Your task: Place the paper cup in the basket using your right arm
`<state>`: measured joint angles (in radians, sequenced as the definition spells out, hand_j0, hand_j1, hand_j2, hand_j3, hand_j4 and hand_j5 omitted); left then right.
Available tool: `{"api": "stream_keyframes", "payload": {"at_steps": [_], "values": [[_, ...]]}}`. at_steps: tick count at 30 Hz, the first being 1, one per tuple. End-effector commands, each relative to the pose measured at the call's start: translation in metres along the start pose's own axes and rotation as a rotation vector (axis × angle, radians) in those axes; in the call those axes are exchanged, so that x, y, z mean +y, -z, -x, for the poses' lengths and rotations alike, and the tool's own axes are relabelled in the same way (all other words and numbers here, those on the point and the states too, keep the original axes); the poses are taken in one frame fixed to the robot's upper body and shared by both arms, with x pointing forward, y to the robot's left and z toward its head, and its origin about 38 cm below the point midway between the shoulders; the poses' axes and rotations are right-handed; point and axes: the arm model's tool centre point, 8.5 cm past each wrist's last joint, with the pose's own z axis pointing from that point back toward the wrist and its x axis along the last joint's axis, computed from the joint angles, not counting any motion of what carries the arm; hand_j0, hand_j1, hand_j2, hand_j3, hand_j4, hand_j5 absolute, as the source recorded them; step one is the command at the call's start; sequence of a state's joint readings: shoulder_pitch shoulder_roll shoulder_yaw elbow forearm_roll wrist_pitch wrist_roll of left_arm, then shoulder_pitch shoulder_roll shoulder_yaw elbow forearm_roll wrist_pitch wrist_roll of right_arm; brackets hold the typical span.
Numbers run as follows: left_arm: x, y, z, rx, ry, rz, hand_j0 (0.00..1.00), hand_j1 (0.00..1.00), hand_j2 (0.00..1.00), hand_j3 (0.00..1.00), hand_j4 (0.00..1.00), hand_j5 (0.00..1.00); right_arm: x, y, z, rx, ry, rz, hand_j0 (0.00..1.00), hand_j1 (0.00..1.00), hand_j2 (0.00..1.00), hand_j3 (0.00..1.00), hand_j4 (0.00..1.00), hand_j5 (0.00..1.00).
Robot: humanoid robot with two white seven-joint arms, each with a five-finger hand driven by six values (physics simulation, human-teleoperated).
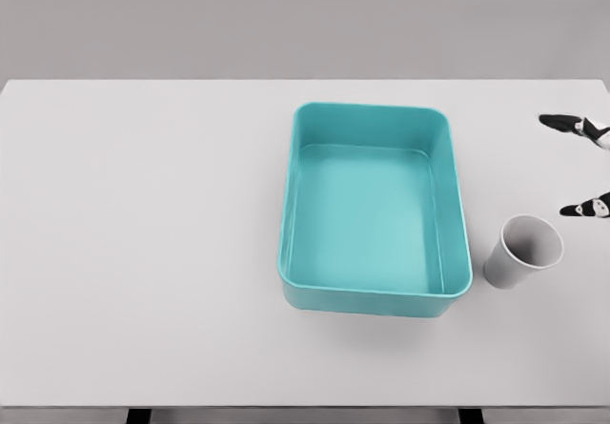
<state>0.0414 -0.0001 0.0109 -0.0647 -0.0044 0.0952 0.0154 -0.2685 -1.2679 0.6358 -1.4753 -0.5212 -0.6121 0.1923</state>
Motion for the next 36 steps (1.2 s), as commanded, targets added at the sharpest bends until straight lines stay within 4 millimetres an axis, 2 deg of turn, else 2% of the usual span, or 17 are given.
{"api": "stream_keyframes", "payload": {"at_steps": [1, 3, 10, 13, 19, 29, 36], "values": [[0.000, 0.000, 0.000, 0.000, 0.000, 0.000, 1.00, 1.00, 1.00, 1.00, 1.00, 1.00, -0.010, -0.003, -0.002, -0.009, 0.069, 0.056, 1.00, 1.00, 1.00, 1.00, 1.00, 1.00], [0.000, 0.000, 0.000, 0.000, 0.000, 0.000, 1.00, 1.00, 1.00, 1.00, 1.00, 1.00, -0.009, -0.011, 0.001, 0.018, 0.065, 0.042, 1.00, 1.00, 1.00, 1.00, 1.00, 1.00], [0.000, 0.000, 0.000, 0.000, 0.000, 0.000, 1.00, 1.00, 1.00, 1.00, 1.00, 1.00, 0.026, -0.037, 0.026, 0.125, 0.128, -0.031, 1.00, 1.00, 1.00, 1.00, 1.00, 1.00], [0.000, 0.000, 0.000, 0.000, 0.000, 0.000, 1.00, 1.00, 1.00, 1.00, 1.00, 1.00, 0.025, -0.039, 0.027, 0.131, 0.126, -0.029, 1.00, 1.00, 1.00, 1.00, 1.00, 1.00], [0.000, 0.000, 0.000, 0.000, 0.000, 0.000, 1.00, 1.00, 1.00, 1.00, 1.00, 1.00, 0.041, -0.046, 0.034, 0.156, 0.155, -0.054, 1.00, 1.00, 1.00, 1.00, 1.00, 1.00], [0.000, 0.000, 0.000, 0.000, 0.000, 0.000, 1.00, 1.00, 1.00, 1.00, 1.00, 1.00, 0.062, -0.042, 0.039, 0.144, 0.200, -0.060, 1.00, 1.00, 1.00, 1.00, 1.00, 1.00], [0.000, 0.000, 0.000, 0.000, 0.000, 0.000, 1.00, 1.00, 1.00, 1.00, 1.00, 1.00, 0.069, -0.039, 0.039, 0.136, 0.214, -0.064, 1.00, 1.00, 1.00, 1.00, 1.00, 1.00]]}}
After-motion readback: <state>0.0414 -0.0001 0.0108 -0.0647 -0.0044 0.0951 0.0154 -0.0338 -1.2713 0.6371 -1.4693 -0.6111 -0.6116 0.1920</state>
